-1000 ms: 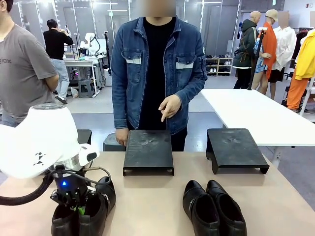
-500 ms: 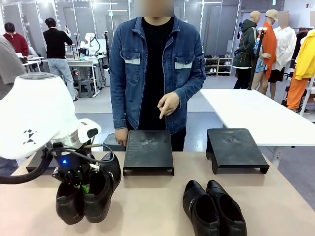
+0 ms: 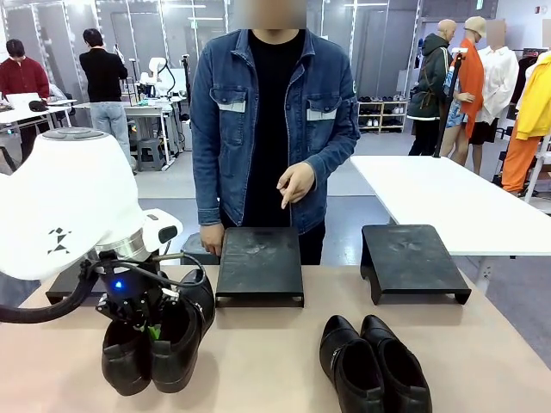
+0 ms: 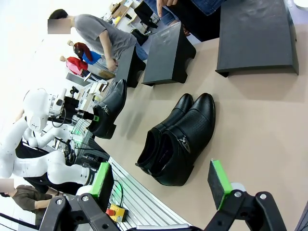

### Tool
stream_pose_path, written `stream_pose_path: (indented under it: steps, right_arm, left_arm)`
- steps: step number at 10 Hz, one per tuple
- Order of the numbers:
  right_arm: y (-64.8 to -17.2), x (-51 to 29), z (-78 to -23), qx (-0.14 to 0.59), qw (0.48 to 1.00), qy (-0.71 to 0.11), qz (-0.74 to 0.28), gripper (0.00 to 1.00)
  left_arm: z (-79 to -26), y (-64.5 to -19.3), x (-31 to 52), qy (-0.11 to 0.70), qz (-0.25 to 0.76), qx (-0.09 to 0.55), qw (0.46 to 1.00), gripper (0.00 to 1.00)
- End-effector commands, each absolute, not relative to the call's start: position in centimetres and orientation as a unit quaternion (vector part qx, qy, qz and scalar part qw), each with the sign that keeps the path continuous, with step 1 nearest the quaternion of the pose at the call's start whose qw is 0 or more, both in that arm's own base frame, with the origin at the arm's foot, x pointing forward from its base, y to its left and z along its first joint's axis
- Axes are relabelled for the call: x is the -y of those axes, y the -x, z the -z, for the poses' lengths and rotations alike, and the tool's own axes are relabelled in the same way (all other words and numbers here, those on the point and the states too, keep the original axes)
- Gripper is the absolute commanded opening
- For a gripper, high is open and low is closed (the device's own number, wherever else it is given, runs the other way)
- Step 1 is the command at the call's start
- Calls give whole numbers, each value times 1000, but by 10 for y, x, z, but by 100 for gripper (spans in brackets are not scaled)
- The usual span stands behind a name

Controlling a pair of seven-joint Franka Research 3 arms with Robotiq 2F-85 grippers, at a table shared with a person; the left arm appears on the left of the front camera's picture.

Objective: Place the shoes on the stand as instructed by the person.
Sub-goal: Pick up one pair of Shoes and place it on the Shoes Stand indicated by the person.

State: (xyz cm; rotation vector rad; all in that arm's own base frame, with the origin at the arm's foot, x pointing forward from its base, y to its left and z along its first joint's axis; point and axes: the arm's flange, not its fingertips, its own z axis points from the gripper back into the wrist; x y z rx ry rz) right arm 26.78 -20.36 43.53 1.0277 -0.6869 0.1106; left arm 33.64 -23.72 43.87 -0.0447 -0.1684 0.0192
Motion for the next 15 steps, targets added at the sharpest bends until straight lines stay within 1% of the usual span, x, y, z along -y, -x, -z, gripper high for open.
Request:
stream_pose_path:
  steps: [1,2,3,4,5,7,10,11,13,15]
  right_arm:
    - [-268,206,-435,331,809,-483,-57,100]
    - [-268,206,-435,331,809,-483,-57,100]
    - [-268,206,-435,331,809,-483,-57,100]
    - [-268,206,-435,331,809,-483,-57,100]
    - [-268,206,-435,331,809,-483,-57,100]
    - [-268,206,-435,331,809,-483,-57,100]
    - [-268,206,-435,331,809,-483,-57,100]
    - [-268,206,-435,331,809,-483,-57,100]
    - [-268,206,-435,331,809,-483,-57,100]
    - [-268,206,-435,331,809,-483,-57,100]
  left_arm:
    - [-446,-338,238,26,-8,91,995,0]
    - [-446,-338,238,26,-8,91,995,0]
    - [-438,-337,237,22,-10,83,996,7]
    - [-448,-334,248,38,-2,121,992,7]
    - [-465,-341,259,55,0,150,987,7]
    - [-489,-357,278,52,2,173,984,7]
    - [-518,-406,322,27,-3,211,977,7]
    - [-523,-425,338,35,-9,219,975,7]
    - [-522,-463,366,26,-3,245,969,7]
    - [-513,-495,382,15,-1,251,968,7]
